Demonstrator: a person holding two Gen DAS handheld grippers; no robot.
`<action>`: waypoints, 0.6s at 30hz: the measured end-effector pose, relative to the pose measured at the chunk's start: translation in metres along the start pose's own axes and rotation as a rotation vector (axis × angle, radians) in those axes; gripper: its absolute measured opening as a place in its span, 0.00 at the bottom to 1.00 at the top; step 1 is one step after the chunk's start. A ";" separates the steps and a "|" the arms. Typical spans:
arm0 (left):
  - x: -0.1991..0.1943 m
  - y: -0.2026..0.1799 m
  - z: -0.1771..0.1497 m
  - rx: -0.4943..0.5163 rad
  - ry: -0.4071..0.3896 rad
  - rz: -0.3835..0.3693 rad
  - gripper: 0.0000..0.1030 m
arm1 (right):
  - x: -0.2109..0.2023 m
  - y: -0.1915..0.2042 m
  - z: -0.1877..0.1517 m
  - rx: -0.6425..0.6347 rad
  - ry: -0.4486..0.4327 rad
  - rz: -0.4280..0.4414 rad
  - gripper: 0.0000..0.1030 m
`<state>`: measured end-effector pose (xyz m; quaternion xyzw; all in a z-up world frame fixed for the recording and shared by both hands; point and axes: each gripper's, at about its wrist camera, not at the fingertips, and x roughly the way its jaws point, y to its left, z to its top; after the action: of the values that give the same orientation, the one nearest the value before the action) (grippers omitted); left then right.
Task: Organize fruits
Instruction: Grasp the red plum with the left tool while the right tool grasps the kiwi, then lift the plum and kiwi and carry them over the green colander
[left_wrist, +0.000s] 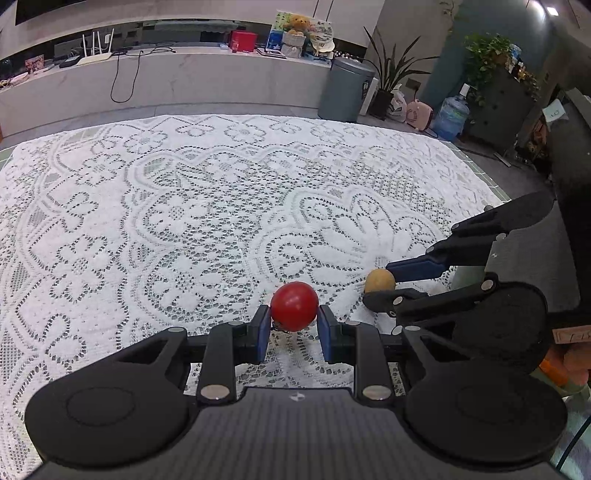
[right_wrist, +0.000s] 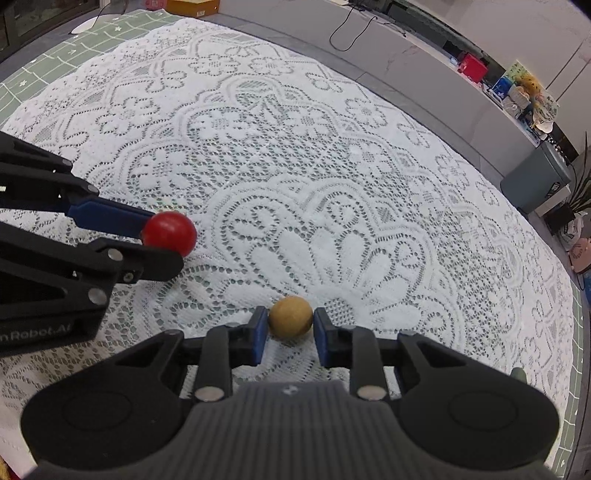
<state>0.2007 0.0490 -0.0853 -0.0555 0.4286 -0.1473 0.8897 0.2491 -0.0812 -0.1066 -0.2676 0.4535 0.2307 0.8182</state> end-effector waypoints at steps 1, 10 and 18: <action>0.000 0.000 0.000 -0.001 -0.002 0.000 0.29 | -0.002 0.000 0.000 0.003 -0.008 -0.006 0.22; -0.007 -0.004 -0.002 -0.009 -0.016 -0.005 0.29 | -0.036 -0.004 -0.013 0.101 -0.147 -0.023 0.22; -0.027 -0.015 -0.011 -0.015 -0.041 0.005 0.29 | -0.075 0.003 -0.035 0.177 -0.272 -0.015 0.22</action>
<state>0.1733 0.0430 -0.0684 -0.0639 0.4116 -0.1408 0.8982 0.1899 -0.1118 -0.0581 -0.1639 0.3550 0.2178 0.8942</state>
